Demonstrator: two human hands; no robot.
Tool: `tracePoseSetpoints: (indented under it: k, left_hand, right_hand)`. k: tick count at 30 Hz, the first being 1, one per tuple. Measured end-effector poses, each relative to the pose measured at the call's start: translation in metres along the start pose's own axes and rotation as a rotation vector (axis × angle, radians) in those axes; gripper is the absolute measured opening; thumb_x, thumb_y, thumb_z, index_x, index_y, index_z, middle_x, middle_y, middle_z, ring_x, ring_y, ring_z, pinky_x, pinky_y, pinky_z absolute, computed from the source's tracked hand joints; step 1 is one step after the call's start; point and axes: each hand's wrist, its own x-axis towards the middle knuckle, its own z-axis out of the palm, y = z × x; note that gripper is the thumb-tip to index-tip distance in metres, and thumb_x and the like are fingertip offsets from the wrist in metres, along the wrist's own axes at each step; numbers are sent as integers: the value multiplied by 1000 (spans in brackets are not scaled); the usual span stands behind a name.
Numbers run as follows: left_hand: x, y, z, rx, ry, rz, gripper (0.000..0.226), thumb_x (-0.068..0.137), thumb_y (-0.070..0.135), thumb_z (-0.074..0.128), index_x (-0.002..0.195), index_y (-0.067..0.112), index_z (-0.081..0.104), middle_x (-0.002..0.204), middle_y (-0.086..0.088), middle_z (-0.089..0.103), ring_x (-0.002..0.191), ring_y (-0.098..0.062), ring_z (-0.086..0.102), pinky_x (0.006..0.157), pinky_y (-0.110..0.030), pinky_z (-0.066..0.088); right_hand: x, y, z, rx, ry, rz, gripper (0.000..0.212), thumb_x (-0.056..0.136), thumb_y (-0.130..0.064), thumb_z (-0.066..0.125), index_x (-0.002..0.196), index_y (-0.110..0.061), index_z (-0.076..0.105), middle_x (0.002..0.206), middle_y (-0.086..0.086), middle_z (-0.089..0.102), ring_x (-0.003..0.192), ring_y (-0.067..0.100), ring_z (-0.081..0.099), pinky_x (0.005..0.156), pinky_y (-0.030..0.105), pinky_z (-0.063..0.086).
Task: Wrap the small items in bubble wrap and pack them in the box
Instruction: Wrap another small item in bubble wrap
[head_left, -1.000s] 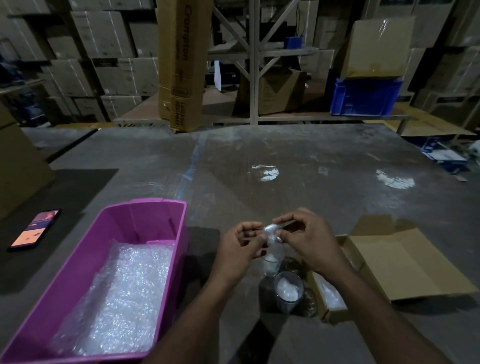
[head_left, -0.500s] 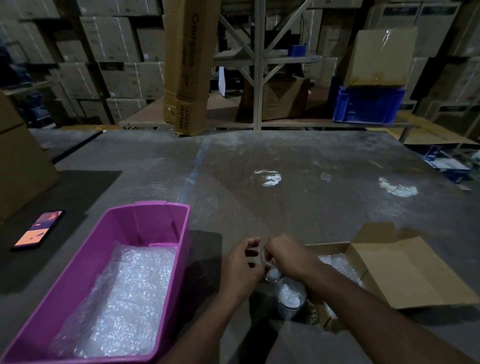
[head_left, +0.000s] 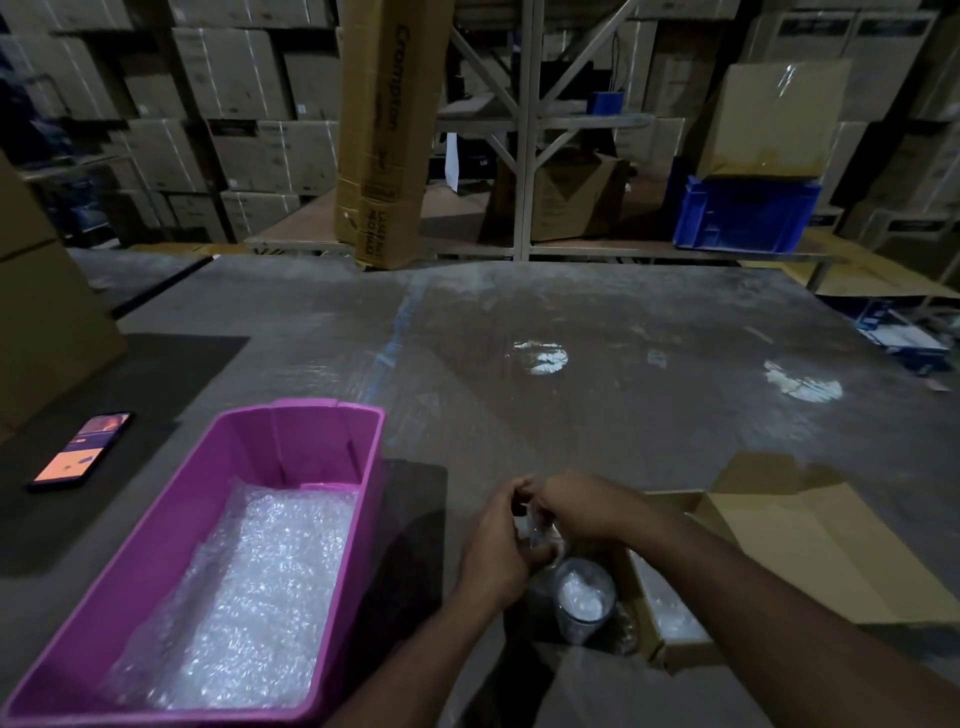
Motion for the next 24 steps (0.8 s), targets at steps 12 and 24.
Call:
tracePoseSetpoints:
  k: [12, 24]
  left_hand:
    - [0, -6, -3, 15, -22, 1, 82, 72, 13, 90, 142, 28, 49, 128, 10, 58, 111, -5, 58, 80, -3, 44]
    - [2, -5, 0, -2, -30, -48, 85, 66, 15, 94, 139, 24, 52, 122, 8, 60, 106, -7, 59, 81, -5, 45]
  right_hand:
    - [-10, 9, -10, -142, -259, 50, 57, 87, -1, 66, 141, -19, 57, 125, 7, 69, 85, 17, 67, 63, 26, 51]
    - [12, 10, 11, -23, -401, 193, 26, 99, -17, 57, 120, -7, 67, 100, 21, 75, 59, 23, 71, 47, 27, 57]
